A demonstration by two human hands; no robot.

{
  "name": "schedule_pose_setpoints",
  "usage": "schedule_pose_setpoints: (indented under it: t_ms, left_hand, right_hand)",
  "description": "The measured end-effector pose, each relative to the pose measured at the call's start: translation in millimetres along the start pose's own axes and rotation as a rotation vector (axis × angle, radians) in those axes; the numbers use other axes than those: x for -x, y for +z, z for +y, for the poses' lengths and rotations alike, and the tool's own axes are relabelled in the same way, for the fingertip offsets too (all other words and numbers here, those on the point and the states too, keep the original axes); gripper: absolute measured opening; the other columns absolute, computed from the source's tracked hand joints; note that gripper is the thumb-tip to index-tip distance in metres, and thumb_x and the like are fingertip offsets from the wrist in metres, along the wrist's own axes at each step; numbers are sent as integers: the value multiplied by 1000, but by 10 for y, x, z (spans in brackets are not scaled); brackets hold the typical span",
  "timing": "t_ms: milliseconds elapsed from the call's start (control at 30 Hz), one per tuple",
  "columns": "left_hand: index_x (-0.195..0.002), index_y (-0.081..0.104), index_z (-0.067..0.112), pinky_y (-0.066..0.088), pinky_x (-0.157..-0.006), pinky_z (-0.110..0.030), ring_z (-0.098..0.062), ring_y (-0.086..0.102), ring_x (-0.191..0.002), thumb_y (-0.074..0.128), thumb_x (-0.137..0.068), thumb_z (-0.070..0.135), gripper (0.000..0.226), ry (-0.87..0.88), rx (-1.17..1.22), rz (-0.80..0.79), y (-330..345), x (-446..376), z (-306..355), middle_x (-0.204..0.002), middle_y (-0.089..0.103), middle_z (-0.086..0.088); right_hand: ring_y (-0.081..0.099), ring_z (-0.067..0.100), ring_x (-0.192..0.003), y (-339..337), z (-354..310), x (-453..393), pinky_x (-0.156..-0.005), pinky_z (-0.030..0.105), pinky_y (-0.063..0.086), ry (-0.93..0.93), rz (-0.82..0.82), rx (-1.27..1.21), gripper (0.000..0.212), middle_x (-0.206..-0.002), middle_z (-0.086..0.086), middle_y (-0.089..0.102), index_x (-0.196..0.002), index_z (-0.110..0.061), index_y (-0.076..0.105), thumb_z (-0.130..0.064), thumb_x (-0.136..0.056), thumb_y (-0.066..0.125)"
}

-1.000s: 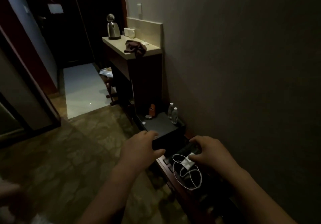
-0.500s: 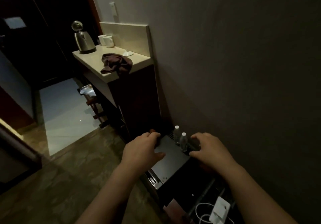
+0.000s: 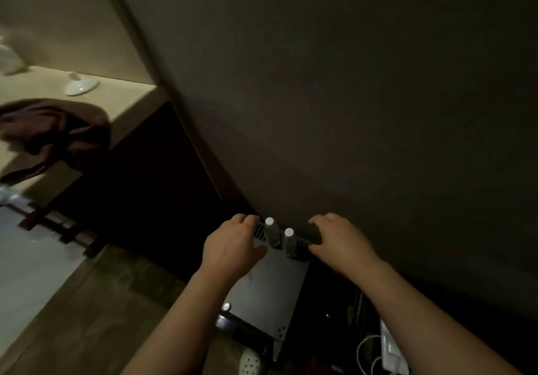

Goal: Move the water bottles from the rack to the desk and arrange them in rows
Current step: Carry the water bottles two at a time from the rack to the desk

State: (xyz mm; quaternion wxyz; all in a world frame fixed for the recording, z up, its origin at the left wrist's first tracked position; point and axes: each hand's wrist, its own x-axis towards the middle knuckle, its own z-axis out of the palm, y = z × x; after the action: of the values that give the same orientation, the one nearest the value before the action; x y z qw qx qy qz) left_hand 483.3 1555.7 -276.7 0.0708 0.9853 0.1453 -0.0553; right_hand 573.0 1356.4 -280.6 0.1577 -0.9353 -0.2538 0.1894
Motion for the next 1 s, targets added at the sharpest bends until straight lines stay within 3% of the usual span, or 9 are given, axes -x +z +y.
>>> schedule_pose_setpoints:
  t_ms: [300, 533, 733, 1000]
  left_hand:
    - [-126, 50, 25, 52, -71, -33, -20, 55, -108, 67, -82, 49, 53, 262, -85, -218, 1067, -1390, -708, -124, 53, 2]
    - [-129, 47, 26, 52, -77, -34, -23, 52, -114, 70, -81, 37, 55, 368, -112, -289, 2015, -2045, -941, -128, 51, 0]
    - [-131, 45, 22, 55, -76, -38, -30, 54, -113, 68, -84, 29, 52, 459, -120, -338, 2645, -2364, -899, -131, 49, -6]
    - [-111, 58, 13, 40, -58, -32, -33, 66, -87, 55, -92, 16, 19, 525, -84, -338, 2957, -2596, -768, -109, 61, -12]
  right_hand:
    - [59, 23, -101, 968, -2, -987, -81, 37, 55, 272, -66, 2, 41, -114, 4, 56, -121, -22, 55, -32, -83, 68]
    - [55, 31, -112, 1782, 188, -1683, -86, 37, 49, 344, -176, 111, 54, -124, 11, 53, -136, -16, 46, -18, -85, 65]
    - [51, 31, -118, 2247, 376, -2138, -91, 40, 50, 385, -181, 151, 60, -129, 12, 50, -139, -17, 40, -17, -86, 67]
    - [56, 32, -114, 2667, 459, -2398, -88, 39, 50, 389, -126, 152, 47, -130, 14, 55, -137, -10, 44, -13, -92, 57]
